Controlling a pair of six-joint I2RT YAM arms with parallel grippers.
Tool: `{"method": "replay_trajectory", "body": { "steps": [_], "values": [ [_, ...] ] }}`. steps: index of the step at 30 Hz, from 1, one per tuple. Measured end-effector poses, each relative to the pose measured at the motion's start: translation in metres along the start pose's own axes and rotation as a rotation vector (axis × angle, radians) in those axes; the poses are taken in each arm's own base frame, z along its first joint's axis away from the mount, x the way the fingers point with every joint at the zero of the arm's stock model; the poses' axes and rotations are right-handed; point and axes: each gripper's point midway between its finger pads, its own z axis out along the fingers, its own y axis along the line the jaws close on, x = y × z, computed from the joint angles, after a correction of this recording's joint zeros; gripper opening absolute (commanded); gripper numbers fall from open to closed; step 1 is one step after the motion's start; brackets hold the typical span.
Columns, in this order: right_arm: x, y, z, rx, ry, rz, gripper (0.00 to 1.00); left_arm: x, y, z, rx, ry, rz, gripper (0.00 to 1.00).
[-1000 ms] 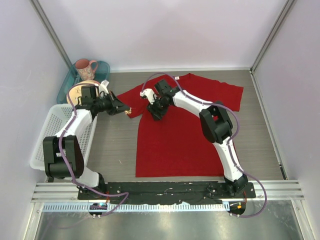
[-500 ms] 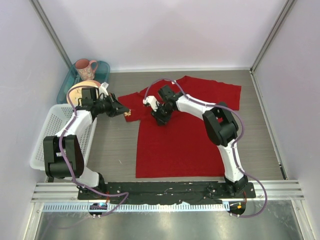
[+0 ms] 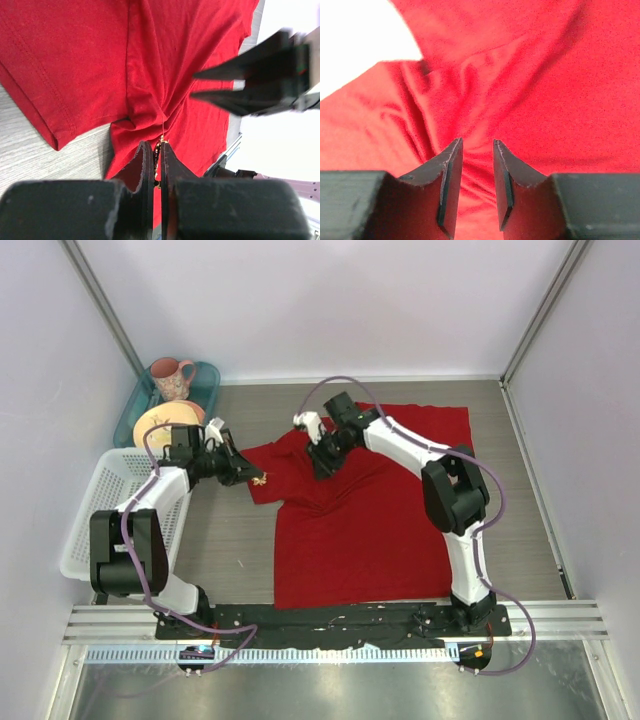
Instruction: Pin the brooch onto the clothing
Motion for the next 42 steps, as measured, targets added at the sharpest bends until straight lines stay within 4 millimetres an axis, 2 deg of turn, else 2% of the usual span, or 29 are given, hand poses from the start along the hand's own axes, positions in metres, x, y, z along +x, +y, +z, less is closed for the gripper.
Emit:
{"method": "replay_trajectory", "body": {
  "steps": [4,8,11,15,19,25,28,34,42],
  "values": [
    [-0.027,-0.041,-0.020,0.109,-0.106,0.073,0.36,0.002,0.001,0.007,0.004,0.012,0.000,0.00],
    [-0.032,-0.082,-0.025,0.187,-0.152,0.153,0.36,0.011,0.008,0.025,-0.007,0.066,-0.017,0.00],
    [-0.026,-0.105,-0.014,0.224,-0.144,0.188,0.36,0.010,0.009,0.037,-0.012,0.093,-0.014,0.00],
    [-0.005,-0.120,0.001,0.252,-0.094,0.228,0.37,-0.001,0.012,0.054,-0.014,0.104,-0.004,0.00],
    [0.010,-0.132,-0.002,0.297,-0.055,0.250,0.38,-0.008,0.027,0.068,-0.046,0.104,-0.013,0.00],
    [0.031,-0.156,-0.016,0.386,-0.008,0.284,0.41,-0.003,0.062,0.078,-0.162,0.112,-0.039,0.00],
    [0.040,-0.158,-0.021,0.401,-0.001,0.294,0.42,0.002,0.074,0.077,-0.217,0.120,-0.056,0.00],
    [0.064,-0.146,-0.033,0.423,0.048,0.292,0.43,0.009,0.079,0.069,-0.258,0.121,-0.057,0.00],
    [0.094,-0.117,-0.044,0.399,0.096,0.303,0.50,0.047,0.086,0.043,-0.321,0.171,-0.101,0.00]
  ]
}}
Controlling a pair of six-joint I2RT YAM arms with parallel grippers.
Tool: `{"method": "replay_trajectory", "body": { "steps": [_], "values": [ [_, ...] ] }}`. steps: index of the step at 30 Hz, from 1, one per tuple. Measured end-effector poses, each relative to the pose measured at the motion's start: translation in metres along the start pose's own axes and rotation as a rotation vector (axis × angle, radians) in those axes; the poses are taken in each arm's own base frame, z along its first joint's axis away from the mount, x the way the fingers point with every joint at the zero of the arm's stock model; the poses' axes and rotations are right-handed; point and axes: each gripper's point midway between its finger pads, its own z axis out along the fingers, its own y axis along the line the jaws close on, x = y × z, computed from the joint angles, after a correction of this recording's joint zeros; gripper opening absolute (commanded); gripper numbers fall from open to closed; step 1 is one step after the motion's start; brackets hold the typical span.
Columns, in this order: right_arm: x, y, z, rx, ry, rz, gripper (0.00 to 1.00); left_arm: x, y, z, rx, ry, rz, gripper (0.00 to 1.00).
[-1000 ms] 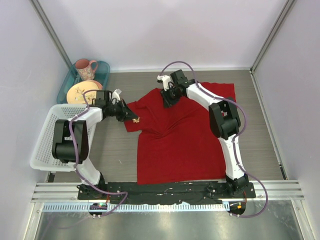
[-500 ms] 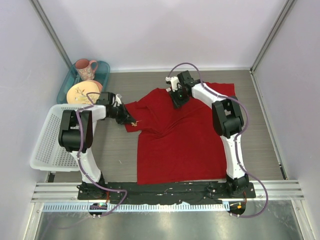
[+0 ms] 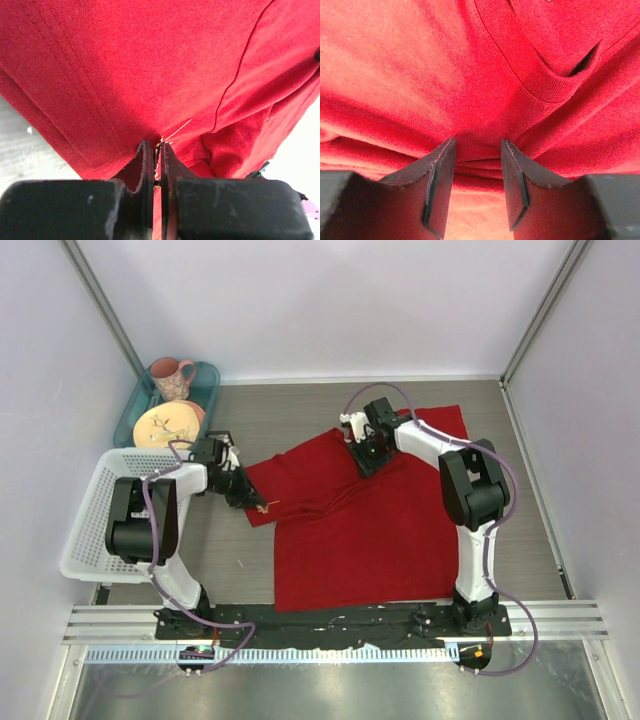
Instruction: Pin the brooch onto the clothing
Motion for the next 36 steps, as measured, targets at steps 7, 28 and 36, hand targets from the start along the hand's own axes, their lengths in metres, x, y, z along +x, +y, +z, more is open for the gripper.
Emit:
{"method": "replay_trajectory", "body": {
  "steps": [7,28,36],
  "values": [
    [0.016,0.019,-0.009,-0.075,0.029,0.017,0.58,0.029,0.009,-0.009,-0.010,0.035,-0.026,0.00],
    [-0.103,0.092,-0.015,-0.040,-0.159,0.175,0.42,-0.034,-0.076,-0.044,0.179,-0.249,0.316,0.00],
    [-0.090,0.112,0.001,0.060,-0.106,0.233,0.39,-0.029,-0.077,-0.021,0.188,-0.221,0.307,0.00]
  ]
}}
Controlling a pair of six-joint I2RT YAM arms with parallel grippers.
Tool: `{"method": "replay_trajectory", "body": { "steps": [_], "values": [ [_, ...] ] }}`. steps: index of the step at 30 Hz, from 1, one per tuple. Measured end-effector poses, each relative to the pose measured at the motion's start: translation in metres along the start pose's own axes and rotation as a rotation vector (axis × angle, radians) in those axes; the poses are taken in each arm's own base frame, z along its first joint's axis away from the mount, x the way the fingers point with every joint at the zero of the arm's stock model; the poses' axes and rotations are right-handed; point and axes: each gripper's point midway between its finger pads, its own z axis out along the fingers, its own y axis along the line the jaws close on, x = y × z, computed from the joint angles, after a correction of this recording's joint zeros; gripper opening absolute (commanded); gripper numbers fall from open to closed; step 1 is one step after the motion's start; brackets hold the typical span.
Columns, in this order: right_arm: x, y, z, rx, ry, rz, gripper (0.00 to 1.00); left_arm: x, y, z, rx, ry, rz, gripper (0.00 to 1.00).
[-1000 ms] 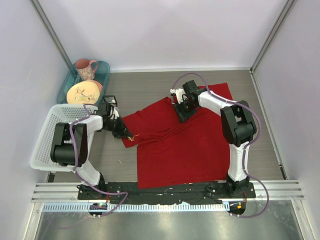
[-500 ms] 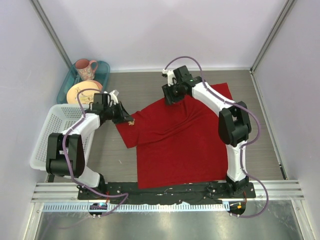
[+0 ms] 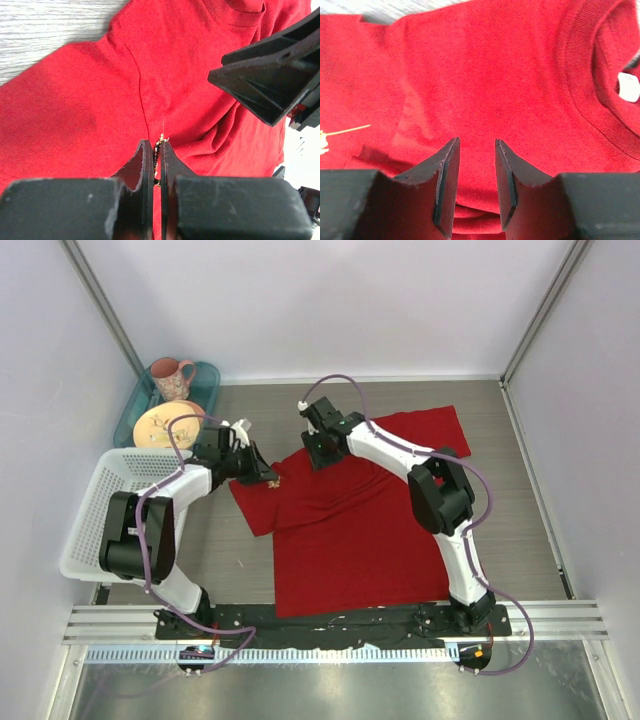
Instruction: Pin the brooch onto the clothing
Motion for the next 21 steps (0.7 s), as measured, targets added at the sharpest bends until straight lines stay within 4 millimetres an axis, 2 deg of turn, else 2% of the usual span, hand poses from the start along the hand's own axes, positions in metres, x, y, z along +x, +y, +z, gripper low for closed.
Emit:
{"method": "replay_trajectory", "body": {
  "steps": [8,13,21],
  "values": [
    [0.009,-0.019,0.014,0.055,0.031,0.069,0.40,0.003,-0.005,0.010,0.016,0.000,0.005,0.00],
    [0.020,-0.017,0.025,0.060,0.064,0.083,0.40,0.003,-0.003,0.012,0.009,0.001,0.003,0.00],
    [0.022,-0.012,0.030,0.061,0.069,0.082,0.40,0.007,0.001,0.013,-0.004,0.002,0.001,0.00]
  ]
}}
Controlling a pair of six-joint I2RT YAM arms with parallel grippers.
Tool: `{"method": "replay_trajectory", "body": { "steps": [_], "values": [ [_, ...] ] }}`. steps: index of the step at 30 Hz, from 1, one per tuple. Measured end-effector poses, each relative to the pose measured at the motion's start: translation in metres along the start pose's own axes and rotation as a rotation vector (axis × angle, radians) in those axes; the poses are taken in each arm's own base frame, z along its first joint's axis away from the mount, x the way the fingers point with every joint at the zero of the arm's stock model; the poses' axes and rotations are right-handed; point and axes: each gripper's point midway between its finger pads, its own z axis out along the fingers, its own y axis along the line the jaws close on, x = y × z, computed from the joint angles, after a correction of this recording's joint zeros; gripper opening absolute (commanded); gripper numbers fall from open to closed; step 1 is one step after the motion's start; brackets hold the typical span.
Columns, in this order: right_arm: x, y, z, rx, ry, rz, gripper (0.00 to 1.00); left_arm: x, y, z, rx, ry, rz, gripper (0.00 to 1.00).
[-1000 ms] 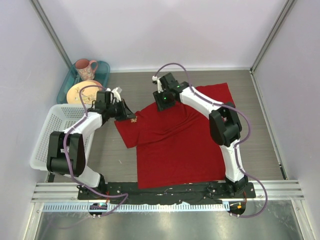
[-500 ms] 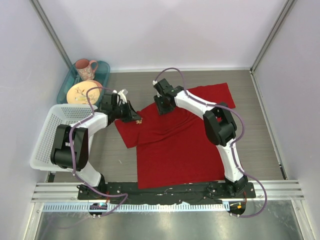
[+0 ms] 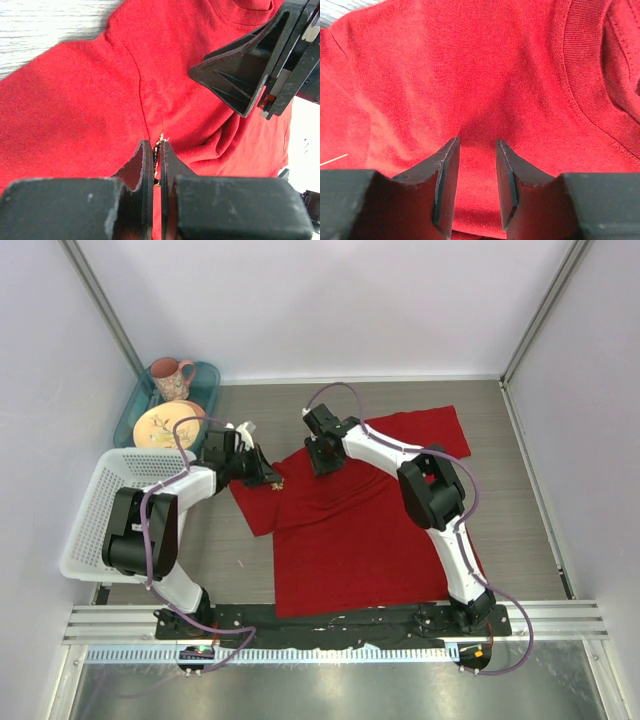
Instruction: Pin the brooch onto the clothing
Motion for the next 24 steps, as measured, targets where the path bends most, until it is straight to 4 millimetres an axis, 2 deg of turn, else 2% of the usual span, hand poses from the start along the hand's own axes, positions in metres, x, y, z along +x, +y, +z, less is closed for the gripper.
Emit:
{"method": "replay_trajectory", "body": {
  "steps": [8,15,24],
  "values": [
    [0.001,0.004,0.005,0.015,0.002,0.000,0.39,0.003,0.003,0.001,-0.012,0.003,-0.003,0.00],
    [0.001,0.003,0.007,0.037,-0.005,-0.006,0.01,0.005,0.001,0.002,-0.014,0.008,0.006,0.00],
    [0.000,0.007,0.007,0.008,-0.005,-0.043,0.01,0.016,-0.002,0.014,0.026,0.064,-0.003,0.00]
  ]
}}
